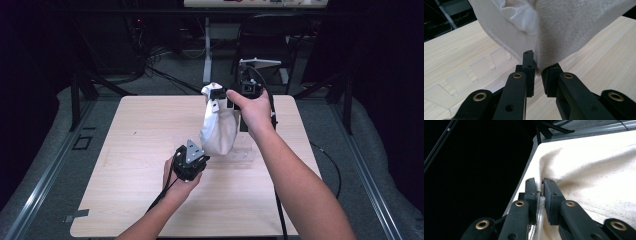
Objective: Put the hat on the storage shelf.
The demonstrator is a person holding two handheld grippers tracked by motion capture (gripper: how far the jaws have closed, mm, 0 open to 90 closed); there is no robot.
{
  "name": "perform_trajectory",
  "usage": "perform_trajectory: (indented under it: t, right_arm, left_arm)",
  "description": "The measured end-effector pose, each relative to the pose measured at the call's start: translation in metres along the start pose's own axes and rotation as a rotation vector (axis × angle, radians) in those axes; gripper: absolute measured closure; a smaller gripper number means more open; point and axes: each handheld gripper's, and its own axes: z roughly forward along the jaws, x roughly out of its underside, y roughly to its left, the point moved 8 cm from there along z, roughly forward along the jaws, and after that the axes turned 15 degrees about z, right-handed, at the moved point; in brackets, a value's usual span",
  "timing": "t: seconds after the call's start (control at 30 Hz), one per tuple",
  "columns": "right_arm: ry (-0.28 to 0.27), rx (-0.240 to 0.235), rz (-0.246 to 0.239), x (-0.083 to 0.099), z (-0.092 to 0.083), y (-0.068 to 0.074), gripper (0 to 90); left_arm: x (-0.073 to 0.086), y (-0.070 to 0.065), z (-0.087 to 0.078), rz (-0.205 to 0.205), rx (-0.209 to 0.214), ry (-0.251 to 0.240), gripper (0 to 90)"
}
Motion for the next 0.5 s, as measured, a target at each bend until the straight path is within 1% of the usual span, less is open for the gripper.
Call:
perform_trajectory:
  t: [0.03, 0.07, 0.1, 0.13, 0.17, 0.23, 0.27, 0.33, 0.43, 0.47, 0.5]
  right_arm:
    - [0.000, 0.000, 0.000, 0.0000, 0.0000, 0.0000, 81.6]
    - [0.006, -0.005, -0.007, 0.0014, 0.0018, 0.0013, 78.8]
    - [0.006, -0.005, -0.007, 0.0014, 0.0018, 0.0013, 78.8]
    - [0.003, -0.018, -0.003, 0.0016, 0.0028, 0.0031, 75.5]
    - [0.000, -0.024, -0.013, 0.0017, 0.0032, 0.0043, 71.7]
    - [-0.022, -0.014, -0.030, 0.0005, 0.0029, 0.0044, 70.0]
    - [-0.024, -0.027, -0.022, -0.0003, 0.0010, 0.0048, 68.3]
    - [-0.030, -0.028, -0.023, -0.0010, -0.0002, 0.0047, 68.2]
    - [-0.041, -0.030, -0.015, -0.0033, -0.0051, 0.0032, 68.0]
    - [-0.041, -0.028, -0.015, -0.0036, -0.0060, 0.0025, 68.0]
    - [-0.041, -0.028, -0.015, -0.0036, -0.0060, 0.0025, 68.0]
  left_arm:
    - [0.0000, 0.0000, 0.0000, 0.000, 0.000, 0.000, 82.8]
    - [0.0006, 0.0007, -0.0003, 0.002, -0.002, 0.005, 83.0]
    - [0.0006, 0.0007, -0.0003, 0.002, -0.002, 0.005, 83.1]
    - [0.0013, 0.0017, -0.0003, 0.001, -0.005, 0.008, 83.1]
    - [0.0018, 0.0024, -0.0004, 0.000, -0.004, 0.009, 83.3]
    - [0.0027, 0.0036, -0.0007, -0.007, 0.000, 0.009, 83.4]
    - [0.0035, 0.0045, -0.0007, -0.015, 0.000, 0.007, 83.5]
    - [0.0041, 0.0049, -0.0007, -0.013, 0.000, 0.008, 83.6]
    - [0.0075, 0.0054, -0.0008, -0.021, 0.011, 0.010, 84.0]
    - [0.0085, 0.0058, -0.0008, -0.030, 0.011, 0.005, 84.0]
    - [0.0085, 0.0058, -0.0008, -0.030, 0.011, 0.005, 84.0]
